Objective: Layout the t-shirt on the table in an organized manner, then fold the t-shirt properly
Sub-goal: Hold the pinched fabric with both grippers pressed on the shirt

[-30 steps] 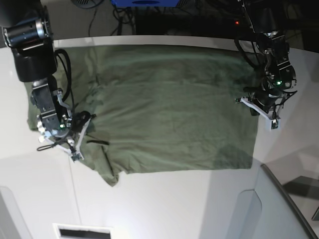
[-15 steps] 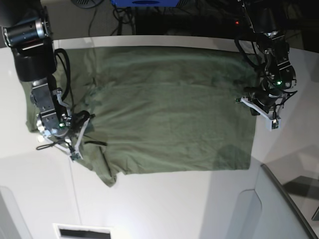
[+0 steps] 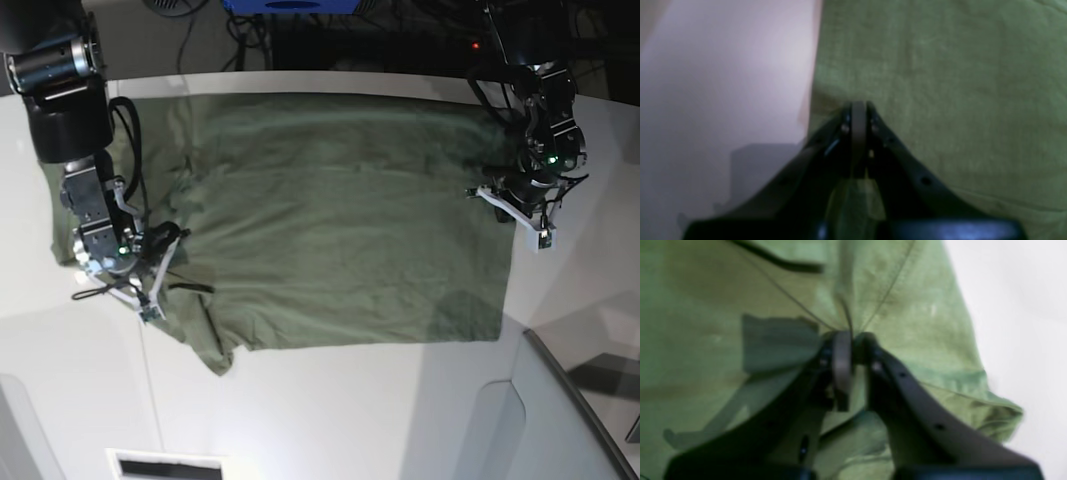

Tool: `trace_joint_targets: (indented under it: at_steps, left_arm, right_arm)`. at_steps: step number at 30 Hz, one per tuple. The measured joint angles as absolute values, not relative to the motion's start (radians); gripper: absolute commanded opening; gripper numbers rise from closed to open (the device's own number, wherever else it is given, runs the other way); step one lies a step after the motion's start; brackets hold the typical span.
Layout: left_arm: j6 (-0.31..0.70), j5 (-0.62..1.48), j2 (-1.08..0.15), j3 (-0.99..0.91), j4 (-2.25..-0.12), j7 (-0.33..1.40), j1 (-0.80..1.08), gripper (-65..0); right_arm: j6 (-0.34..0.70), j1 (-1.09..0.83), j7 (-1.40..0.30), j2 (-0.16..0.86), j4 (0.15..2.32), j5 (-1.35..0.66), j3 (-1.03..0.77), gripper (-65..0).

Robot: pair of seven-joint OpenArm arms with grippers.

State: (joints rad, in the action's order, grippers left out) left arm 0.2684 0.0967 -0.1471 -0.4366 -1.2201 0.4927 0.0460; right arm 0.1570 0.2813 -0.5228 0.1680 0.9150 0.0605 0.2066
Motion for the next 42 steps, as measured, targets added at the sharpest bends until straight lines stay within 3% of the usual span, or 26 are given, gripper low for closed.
trace_joint_targets:
  at_steps: [10,19,28,42]
  left_arm:
    - [0.268,0.101,-0.144,-0.428,-1.254,0.492,0.095,-65.0]
    - [0.276,0.105,-0.14,-0.258,-1.392,0.496,0.207,-65.0]
    - [0.28,0.133,-0.151,-0.226,-1.219,0.383,0.138,-65.0]
    - [0.288,0.146,-0.155,-0.229,-1.206,0.368,0.138,-65.0]
  right_arm:
    - [0.159,0.254,-0.611,0.169,0.994,0.063,0.207,-63.3]
    - [0.164,0.259,-0.64,0.171,1.047,0.064,0.207,-63.3]
    - [0.164,0.257,-0.64,0.171,1.045,0.065,0.207,-63.2]
    - [0.164,0.294,-0.645,0.177,1.051,0.068,0.207,-63.0]
